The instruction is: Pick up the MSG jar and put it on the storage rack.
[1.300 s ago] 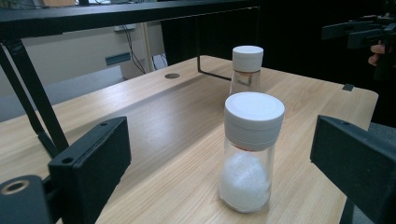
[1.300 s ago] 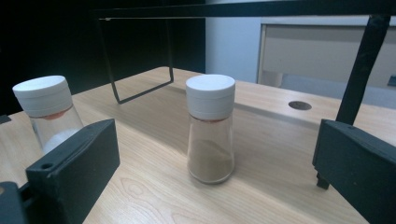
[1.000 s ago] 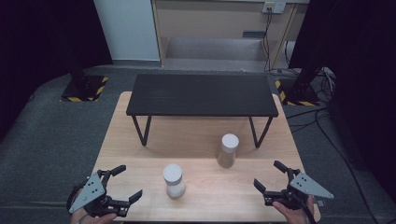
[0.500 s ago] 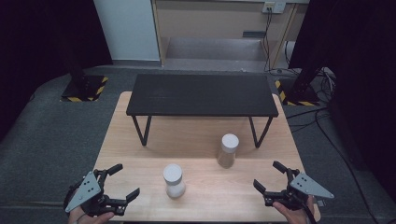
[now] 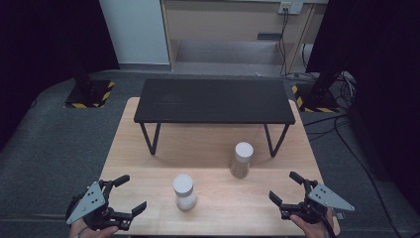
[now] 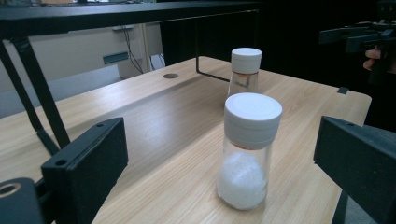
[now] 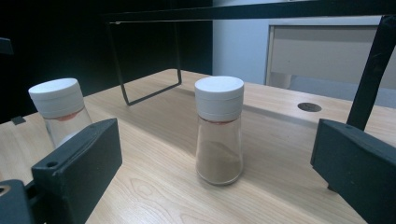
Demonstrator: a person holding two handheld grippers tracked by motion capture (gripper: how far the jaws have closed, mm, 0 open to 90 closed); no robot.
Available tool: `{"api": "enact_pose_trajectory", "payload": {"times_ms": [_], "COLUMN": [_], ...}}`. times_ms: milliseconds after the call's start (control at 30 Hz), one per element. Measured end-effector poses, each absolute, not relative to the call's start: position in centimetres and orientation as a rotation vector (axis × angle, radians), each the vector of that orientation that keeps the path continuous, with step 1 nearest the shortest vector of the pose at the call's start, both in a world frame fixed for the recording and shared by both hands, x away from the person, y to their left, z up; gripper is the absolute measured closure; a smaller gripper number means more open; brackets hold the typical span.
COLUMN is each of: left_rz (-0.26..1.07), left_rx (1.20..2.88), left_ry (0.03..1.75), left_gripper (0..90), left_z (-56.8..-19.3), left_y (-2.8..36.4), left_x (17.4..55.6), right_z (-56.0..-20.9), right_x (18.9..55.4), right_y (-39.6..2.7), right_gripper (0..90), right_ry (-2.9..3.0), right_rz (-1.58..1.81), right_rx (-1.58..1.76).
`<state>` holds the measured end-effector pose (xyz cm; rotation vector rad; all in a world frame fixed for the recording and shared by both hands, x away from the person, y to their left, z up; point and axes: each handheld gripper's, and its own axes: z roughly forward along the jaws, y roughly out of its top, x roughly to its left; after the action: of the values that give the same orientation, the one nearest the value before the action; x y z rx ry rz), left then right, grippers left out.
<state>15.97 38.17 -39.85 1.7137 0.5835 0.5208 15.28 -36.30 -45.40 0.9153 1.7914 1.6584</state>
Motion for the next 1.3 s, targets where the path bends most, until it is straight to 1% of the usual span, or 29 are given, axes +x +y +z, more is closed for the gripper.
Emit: {"api": "enact_pose_trajectory", "payload": {"times_ms": [267, 767, 967, 1300], "left_rz": [0.48, 0.445, 0.461, 0.464], "left_rx": [1.762, 1.853, 1.897, 1.942], "left_ry": [0.519, 0.466, 0.443, 0.413], "left_gripper": [2.0, 1.7, 1.6, 1.6], "left_z": [-37.9, -33.6, -31.6, -29.7], "left_y": [38.2, 37.9, 37.8, 37.7], "left_x": [17.1, 18.9, 19.5, 20.1], "right_z": [-45.7, -46.2, -46.2, -46.1], "right_x": [15.4, 15.6, 15.7, 15.7], "right_y": [-36.6, -37.3, -37.4, -37.3], "right_gripper": [1.4, 0.8, 0.8, 0.8], "right_ry": [1.78, 1.769, 1.776, 1.784], "right_rz": [1.704, 1.768, 1.775, 1.769], "right_rx": [0.902, 0.889, 0.882, 0.876]}}
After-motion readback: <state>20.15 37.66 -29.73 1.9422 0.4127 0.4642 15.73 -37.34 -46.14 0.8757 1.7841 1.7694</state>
